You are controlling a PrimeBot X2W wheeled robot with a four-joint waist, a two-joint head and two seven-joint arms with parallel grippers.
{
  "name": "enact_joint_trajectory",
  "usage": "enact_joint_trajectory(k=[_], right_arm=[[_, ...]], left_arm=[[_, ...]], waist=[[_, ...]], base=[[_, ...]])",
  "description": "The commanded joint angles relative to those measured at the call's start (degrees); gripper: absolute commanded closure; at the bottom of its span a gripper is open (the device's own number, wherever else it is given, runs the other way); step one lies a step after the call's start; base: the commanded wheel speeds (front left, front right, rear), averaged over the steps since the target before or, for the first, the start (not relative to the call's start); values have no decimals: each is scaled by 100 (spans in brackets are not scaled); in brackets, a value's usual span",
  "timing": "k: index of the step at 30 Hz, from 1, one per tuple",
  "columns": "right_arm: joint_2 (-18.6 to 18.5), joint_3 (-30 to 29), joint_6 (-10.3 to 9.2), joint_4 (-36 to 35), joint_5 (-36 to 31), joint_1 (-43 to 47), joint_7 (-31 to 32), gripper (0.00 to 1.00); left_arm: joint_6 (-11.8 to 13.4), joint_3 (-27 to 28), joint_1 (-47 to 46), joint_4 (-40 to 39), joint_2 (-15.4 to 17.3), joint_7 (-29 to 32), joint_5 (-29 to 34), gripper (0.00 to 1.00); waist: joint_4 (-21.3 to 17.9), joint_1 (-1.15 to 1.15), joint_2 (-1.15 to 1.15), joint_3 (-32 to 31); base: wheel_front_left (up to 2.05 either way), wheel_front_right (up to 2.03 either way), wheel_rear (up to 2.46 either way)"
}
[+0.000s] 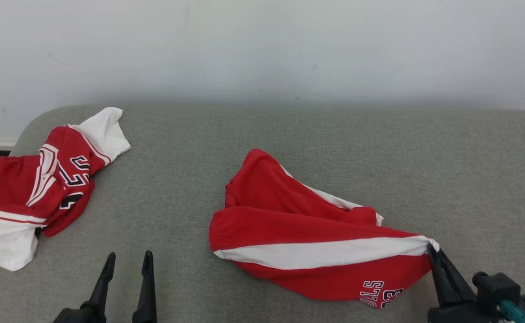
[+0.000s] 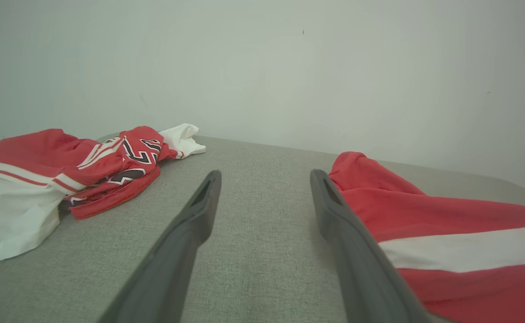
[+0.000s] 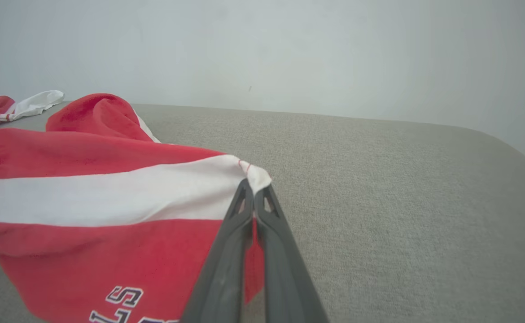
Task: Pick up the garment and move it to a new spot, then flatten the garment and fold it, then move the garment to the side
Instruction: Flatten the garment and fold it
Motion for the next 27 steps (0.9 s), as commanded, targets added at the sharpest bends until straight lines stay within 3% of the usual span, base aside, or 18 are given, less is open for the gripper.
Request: enact_joint_trajectory(k=[1, 7, 13, 14, 15, 16, 27], right_arm=[[-16, -173, -13, -414, -67, 385, 1, 100], [234, -633, -13, -1580, -99, 1300, 469, 100], [369, -653, -13, -1760, 38, 1562, 685, 100], [368, -654, -13, -1737, 8, 1577, 683, 58], [369, -664, -13, -1726, -34, 1588, 665, 5], [391, -684, -13, -1720, -44, 1593, 634, 0], [511, -859, -13, -1953, -308, 1581, 300, 0]], left_arm=[[7, -15, 67, 26, -27, -18, -73, 0], [7, -75, 34, 88, -59, -18, -82, 0], [7, -163, -73, 188, -17, -18, -102, 0], [7, -168, -86, 197, -11, -18, -114, 0], [7, -174, -91, 209, -5, -18, -122, 0], [7, -182, -87, 220, -1, -18, -129, 0], [7, -196, 17, 249, 14, -18, -96, 0]], waist=[[-135, 0, 0, -31], [-231, 0, 0, 51], [-229, 0, 0, 81], [-223, 0, 0, 80], [-219, 0, 0, 77], [-219, 0, 0, 72], [-321, 0, 0, -48]], base=[[0, 0, 0], [0, 0, 0], [0, 0, 0], [0, 0, 0], [0, 0, 0], [0, 0, 0], [0, 0, 0]])
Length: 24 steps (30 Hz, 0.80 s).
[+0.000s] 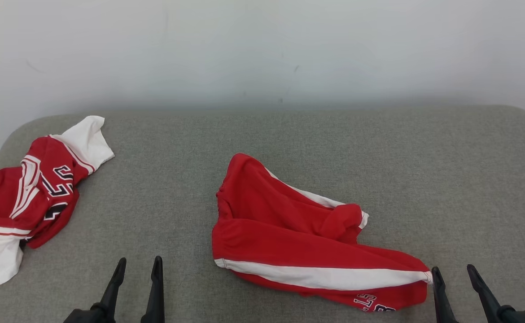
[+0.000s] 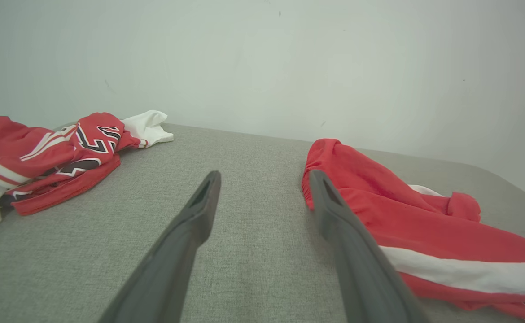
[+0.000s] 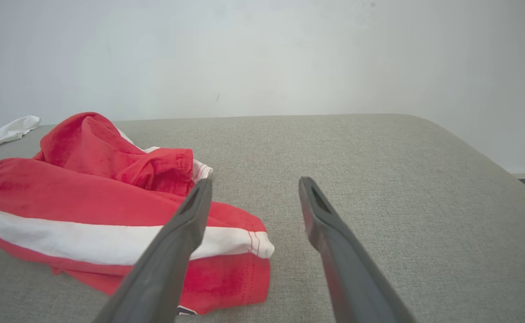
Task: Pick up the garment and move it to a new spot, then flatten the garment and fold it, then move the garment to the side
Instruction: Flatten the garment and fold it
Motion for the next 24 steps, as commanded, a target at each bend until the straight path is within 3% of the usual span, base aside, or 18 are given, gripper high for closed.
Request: enact_joint_trajectory(k=[1, 16, 24], right_arm=[[16, -21, -13, -45, -53, -1, -66, 0], [295, -165, -13, -178, -126, 214, -345, 0], [235, -117, -13, 49, -52, 191, -276, 0]], left_arm=[[7, 1, 52, 8, 30, -17, 32, 0], [7, 625, 378, -115, 241, -17, 355, 0], [16, 723, 464, -106, 188, -17, 396, 0]], waist=[[-28, 0, 0, -40], [-188, 0, 0, -235], [-189, 0, 0, -243]], base=[[0, 0, 0], [0, 0, 0], [0, 0, 0]])
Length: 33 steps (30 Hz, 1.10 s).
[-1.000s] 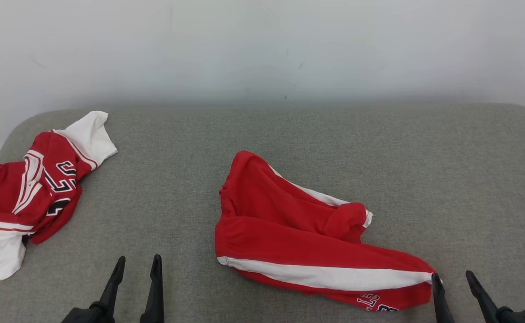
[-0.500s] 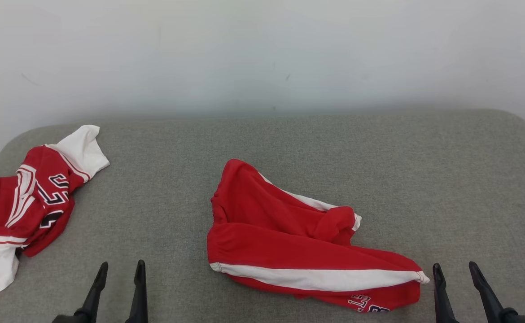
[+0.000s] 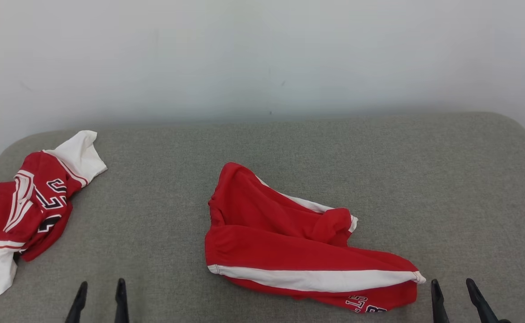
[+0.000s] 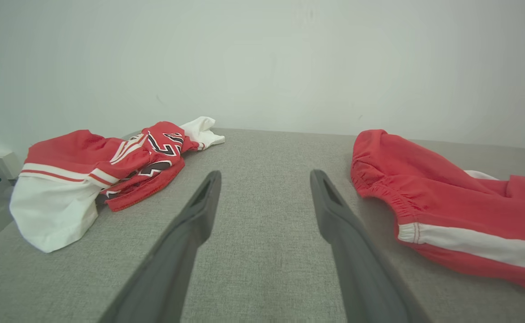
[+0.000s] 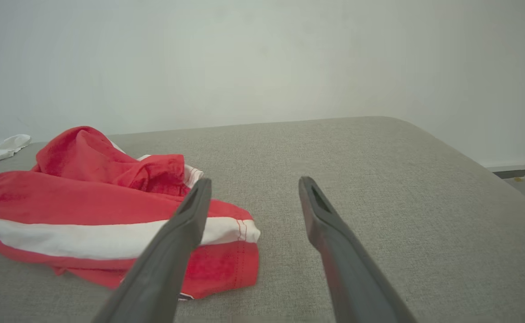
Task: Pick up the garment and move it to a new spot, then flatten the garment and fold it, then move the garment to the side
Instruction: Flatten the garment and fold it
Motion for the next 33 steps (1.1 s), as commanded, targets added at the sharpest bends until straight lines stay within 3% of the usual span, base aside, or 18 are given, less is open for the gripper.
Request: enact_joint_trajectory(k=[1, 4, 14, 22, 33], right_arm=[[-71, 40, -13, 54, 70, -60, 40, 0], [-228, 141, -13, 199, 113, -170, 146, 0], [-696, 761, -13, 790, 209, -855, 391, 0], [-835, 1136, -13, 1180, 441, -1235, 358, 0], [-1006, 1791, -13, 1634, 879, -1794, 446, 0]], left_arm=[[-2, -119, -75, 62, 16, -18, -65, 0], [-8, -610, -274, 185, 111, -17, -242, 0], [-4, -2667, -1338, 1129, 1023, -18, -1227, 0], [-4, -3919, -2111, 1645, 1528, -17, -2137, 0], [-3, -5139, -2930, 1738, 2028, -17, -2953, 0]], waist=[[-4, 0, 0, 21], [-16, 0, 0, 94], [-221, 0, 0, 594], [-340, 0, 0, 832], [-449, 0, 0, 997]], base=[[0, 0, 0], [0, 0, 0], [0, 0, 0], [0, 0, 0], [0, 0, 0]])
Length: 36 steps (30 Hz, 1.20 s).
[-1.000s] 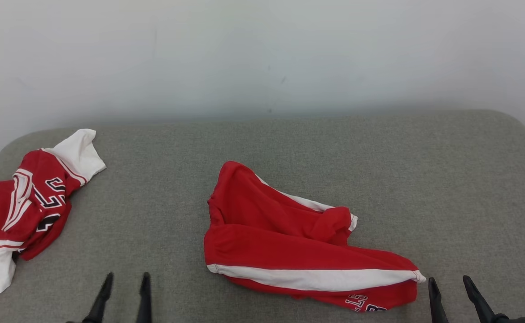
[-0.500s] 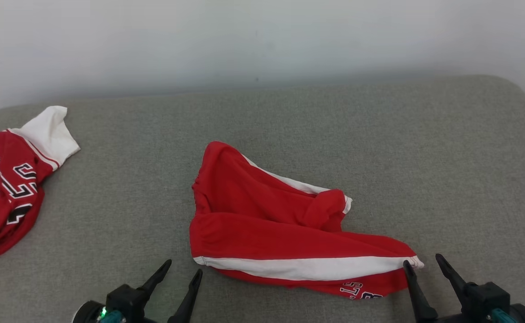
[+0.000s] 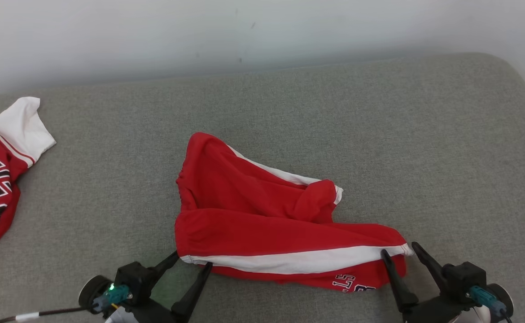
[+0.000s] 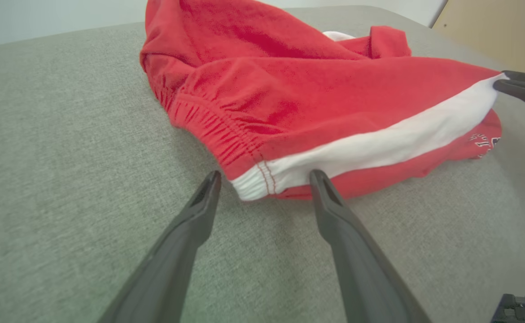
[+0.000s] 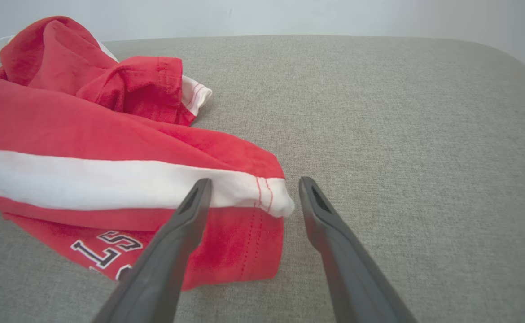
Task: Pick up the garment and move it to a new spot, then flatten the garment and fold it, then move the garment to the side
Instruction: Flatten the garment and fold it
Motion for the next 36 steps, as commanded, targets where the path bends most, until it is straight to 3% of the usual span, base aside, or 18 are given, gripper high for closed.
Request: enact_joint_trajectory(k=[1, 2, 3, 4, 5, 6, 7, 17, 24, 29, 36], right_arm=[[-32, 49, -13, 29, 33, -66, -14, 5], [-51, 107, -13, 77, 84, -110, -4, 22], [-75, 153, -13, 116, 114, -154, -12, 76], [-94, 194, -13, 155, 142, -196, -32, 100], [-107, 239, -13, 189, 169, -231, -51, 100], [-112, 278, -13, 219, 191, -256, -76, 100], [-127, 301, -13, 249, 212, -268, -102, 100], [-167, 179, -13, 7, 319, -150, -371, 100], [-218, 154, -13, -476, 424, -489, -329, 100], [-308, 68, -13, -870, 586, -1281, -82, 100], [-112, -8, -13, -875, 748, -3214, 307, 100]], left_arm=[[11, -44, -90, -33, 23, -17, -93, 0], [11, -103, -130, -42, 55, -17, -134, 0], [11, -198, -169, -85, 66, -17, -194, 0], [11, -282, -231, -119, 83, -17, -215, 0], [11, -344, -304, -170, 115, -17, -179, 23], [11, -347, -340, -243, 120, -17, -172, 39], [11, -324, -323, -334, 107, -18, -203, 100], [11, 29, 152, -1027, 293, -17, 87, 100], [11, 309, -192, -1302, 408, -17, -40, 100], [11, 301, -1187, -1472, 730, -17, -216, 100], [11, 50, -3455, -1267, 1207, 110, -1192, 100]], waist=[[-4, -1, -1, 19], [-1, -1, -1, 29], [0, -1, -1, 39], [1, -1, -1, 47], [1, -1, -1, 51], [1, -1, -1, 53], [5, -1, -1, 46], [104, -1, -1, -19], [139, -1, -1, 31], [139, -1, -1, 346], [59, -1, -1, 1259]], base=[[0, 0, 0], [0, 0, 0], [0, 0, 0], [0, 0, 0], [0, 0, 0], [0, 0, 0], [0, 0, 0], [0, 0, 0], [0, 0, 0], [0, 0, 0], [0, 0, 0]])
